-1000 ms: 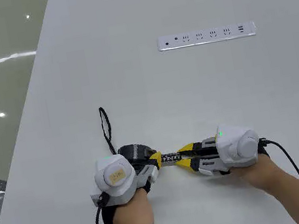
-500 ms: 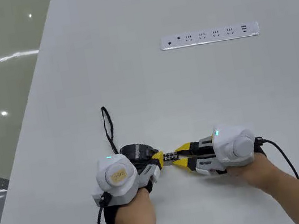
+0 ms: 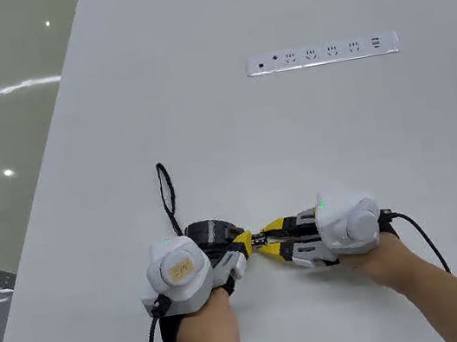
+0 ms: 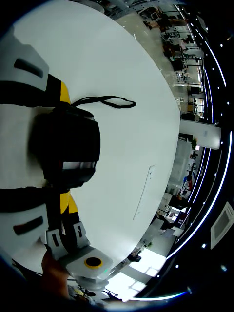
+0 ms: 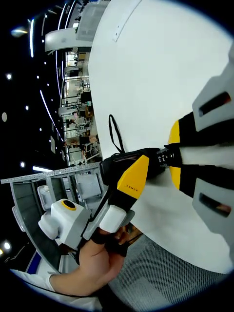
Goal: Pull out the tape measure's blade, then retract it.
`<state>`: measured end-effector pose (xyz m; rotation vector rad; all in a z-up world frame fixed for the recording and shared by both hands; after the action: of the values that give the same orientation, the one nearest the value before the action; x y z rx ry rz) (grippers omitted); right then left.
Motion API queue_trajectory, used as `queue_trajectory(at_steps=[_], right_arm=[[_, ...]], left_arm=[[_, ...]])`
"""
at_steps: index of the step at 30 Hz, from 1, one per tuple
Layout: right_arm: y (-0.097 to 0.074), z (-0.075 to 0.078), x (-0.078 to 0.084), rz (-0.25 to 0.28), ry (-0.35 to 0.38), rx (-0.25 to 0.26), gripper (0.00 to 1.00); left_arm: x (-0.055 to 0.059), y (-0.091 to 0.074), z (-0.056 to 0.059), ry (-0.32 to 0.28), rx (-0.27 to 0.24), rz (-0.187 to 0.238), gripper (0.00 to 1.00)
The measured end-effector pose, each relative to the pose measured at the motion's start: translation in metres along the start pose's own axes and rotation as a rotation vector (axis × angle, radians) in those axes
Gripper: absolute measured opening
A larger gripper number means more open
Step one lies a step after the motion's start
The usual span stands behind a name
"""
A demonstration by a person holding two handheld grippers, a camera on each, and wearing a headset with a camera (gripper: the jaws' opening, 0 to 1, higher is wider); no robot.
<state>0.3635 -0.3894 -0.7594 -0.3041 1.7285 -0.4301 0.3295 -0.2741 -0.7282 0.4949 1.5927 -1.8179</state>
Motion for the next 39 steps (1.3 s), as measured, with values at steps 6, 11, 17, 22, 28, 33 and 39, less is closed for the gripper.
queue_trajectory(at_steps=[6,11,17,22,28,33,39], right_arm=[[0.002,0.000,-0.001,0.000,-0.009,-0.005,0.13],[0.005,0.000,-0.002,-0.002,-0.018,-0.008,0.13],[0.008,0.000,-0.004,-0.003,-0.025,-0.013,0.12],[0.012,-0.001,-0.005,-0.003,-0.031,-0.017,0.12],[0.015,-0.001,-0.007,-0.003,-0.029,-0.017,0.12],[0.019,-0.002,-0.008,-0.005,-0.040,-0.015,0.12],[0.019,-0.001,-0.008,-0.004,-0.043,-0.016,0.12]], left_arm=[[0.000,0.001,-0.001,-0.004,0.004,0.001,0.64],[0.000,0.001,-0.001,-0.005,0.006,0.003,0.64],[0.000,0.000,-0.001,-0.012,0.008,0.004,0.64],[-0.002,0.000,-0.002,-0.027,0.013,0.002,0.64],[-0.002,0.000,-0.002,-0.025,0.004,-0.003,0.63],[-0.002,0.001,-0.003,-0.018,-0.003,-0.012,0.63],[-0.003,0.001,-0.004,-0.020,-0.003,-0.007,0.62]])
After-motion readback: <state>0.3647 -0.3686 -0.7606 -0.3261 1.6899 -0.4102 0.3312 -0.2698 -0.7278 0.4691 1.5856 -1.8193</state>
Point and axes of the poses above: the centre of the closed fingertips' face, and the gripper's own axes: y roughly forward along the fingers, z roughly to its right, x roughly out of its underside, the point moved 5 cm from there along -y, roughly backward along the fingers, and after that the axes turned 5 degrees about -z, right-handed, at the moved point
